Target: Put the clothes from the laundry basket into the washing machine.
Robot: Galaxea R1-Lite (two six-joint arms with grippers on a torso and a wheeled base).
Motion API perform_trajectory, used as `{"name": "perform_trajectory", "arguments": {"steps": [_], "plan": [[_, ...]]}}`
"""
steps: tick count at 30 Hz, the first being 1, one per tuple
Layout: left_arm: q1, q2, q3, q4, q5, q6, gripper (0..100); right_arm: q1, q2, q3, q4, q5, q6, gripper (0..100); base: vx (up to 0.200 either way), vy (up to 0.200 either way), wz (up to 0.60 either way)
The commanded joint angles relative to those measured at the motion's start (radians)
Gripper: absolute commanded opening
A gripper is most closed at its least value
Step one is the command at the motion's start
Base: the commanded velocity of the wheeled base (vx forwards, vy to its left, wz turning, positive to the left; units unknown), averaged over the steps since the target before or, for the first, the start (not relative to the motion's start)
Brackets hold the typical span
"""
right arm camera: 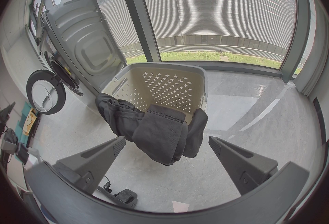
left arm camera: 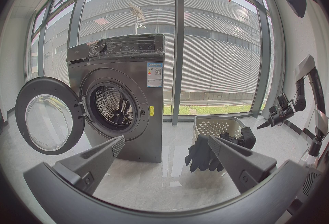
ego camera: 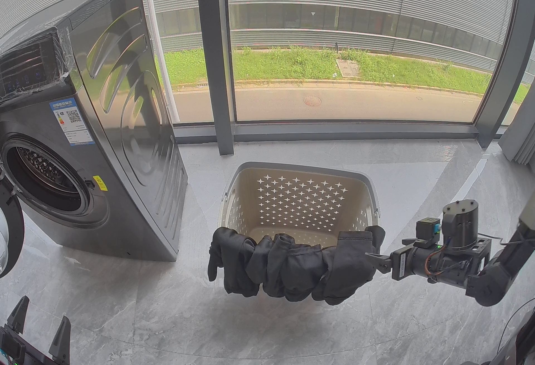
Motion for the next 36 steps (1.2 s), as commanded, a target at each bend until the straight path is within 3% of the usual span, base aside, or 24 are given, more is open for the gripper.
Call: {"name": "perform_trajectory", "arguments": {"steps": [1, 10, 18, 36], "plan": [[0.001, -0.017, 0.018, 0.0, 0.0, 0.001, 100, 0.013, 0.18, -0.02, -0.062, -0.021, 0.003, 100, 0.0, 0.0, 0.0], [-0.001, -0.017, 0.018, 0.0, 0.0, 0.001, 100, 0.016, 0.231, -0.084, -0.088, -0.021, 0.003, 100, 0.0, 0.0, 0.0], [0.001, -0.017, 0.018, 0.0, -0.001, 0.001, 100, 0.06, 0.28, -0.144, -0.089, -0.019, -0.004, 100, 0.0, 0.0, 0.0], [0.001, -0.017, 0.018, 0.0, -0.001, -0.001, 100, 0.037, 0.367, -0.285, -0.071, -0.021, -0.024, 100, 0.0, 0.0, 0.0]]}}
